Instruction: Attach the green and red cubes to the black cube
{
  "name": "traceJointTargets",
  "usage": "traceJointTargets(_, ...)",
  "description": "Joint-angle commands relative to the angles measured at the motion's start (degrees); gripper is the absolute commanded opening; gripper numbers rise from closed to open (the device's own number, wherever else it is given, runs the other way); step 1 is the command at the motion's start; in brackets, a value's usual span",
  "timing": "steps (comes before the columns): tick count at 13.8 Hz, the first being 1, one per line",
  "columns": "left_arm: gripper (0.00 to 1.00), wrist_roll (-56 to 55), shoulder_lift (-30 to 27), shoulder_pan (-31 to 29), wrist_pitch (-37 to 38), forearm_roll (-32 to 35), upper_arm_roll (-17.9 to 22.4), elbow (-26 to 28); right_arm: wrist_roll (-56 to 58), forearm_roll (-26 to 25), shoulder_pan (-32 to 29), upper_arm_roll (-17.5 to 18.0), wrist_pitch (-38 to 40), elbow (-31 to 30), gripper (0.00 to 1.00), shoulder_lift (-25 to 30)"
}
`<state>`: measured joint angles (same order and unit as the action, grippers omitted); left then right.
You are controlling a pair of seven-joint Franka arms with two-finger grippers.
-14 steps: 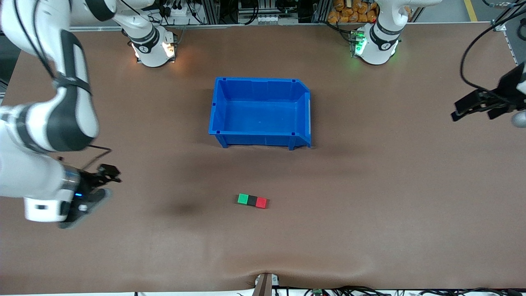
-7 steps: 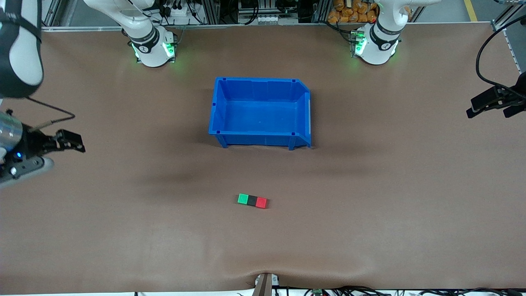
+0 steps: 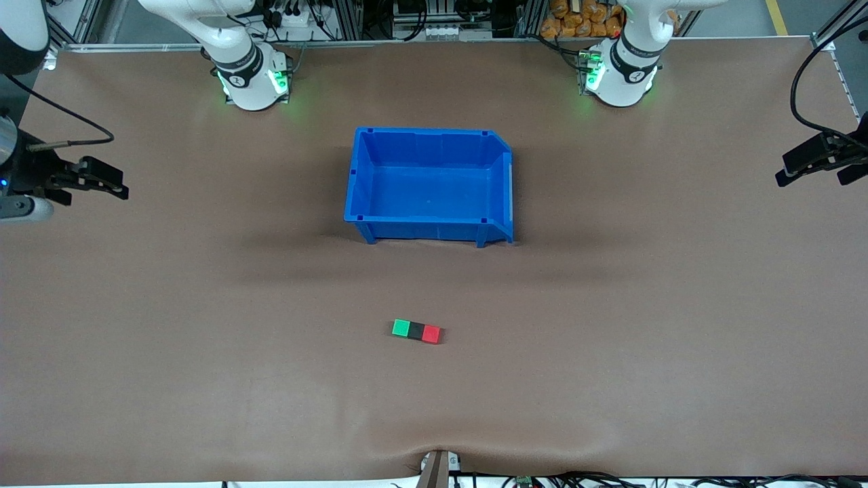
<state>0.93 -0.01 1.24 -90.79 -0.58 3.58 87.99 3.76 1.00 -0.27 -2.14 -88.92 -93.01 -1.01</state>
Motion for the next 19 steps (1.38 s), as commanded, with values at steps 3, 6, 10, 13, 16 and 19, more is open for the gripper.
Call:
traceJointTargets(3, 1.00, 1.3, -0.2, -0.4, 0.3, 0.3, -0.4, -0.8, -4.2, 0.9, -2.9, 0.7, 0.1, -2.4, 1.00, 2.7)
traceJointTargets(6, 1.00, 0.7, 0.2, -0.1, 0.3, 0.2, -0.4, -1.9, -4.2, 1.5, -4.3, 0.7, 0.1, -2.4, 1.00, 2.7)
traceJointTargets(10, 1.00, -0.7, 0.6, 0.1, 0.4, 0.3, -0.5, -2.3, -3.1, 1.6, -4.3, 0.7, -0.3, -1.4, 1.00, 2.6)
traceJointTargets(13, 1.00, -2.7, 0.7, 0.1, 0.7, 0.5, -0.6, -2.3, -3.1, 1.6, -4.2, 0.7, -0.5, -1.3, 1.00, 2.5)
traceJointTargets(16, 1.00, -2.8, 0.7, 0.3, 1.0, 0.6, -0.6, -2.3, -3.1, 1.6, -3.9, 0.8, -0.5, -1.3, 1.00, 2.3)
traceJointTargets(19, 1.00, -2.8, 0.7, 0.3, 1.0, 0.7, -0.6, -2.3, -3.1, 1.6, -3.9, 0.9, -1.0, -1.3, 1.00, 2.2)
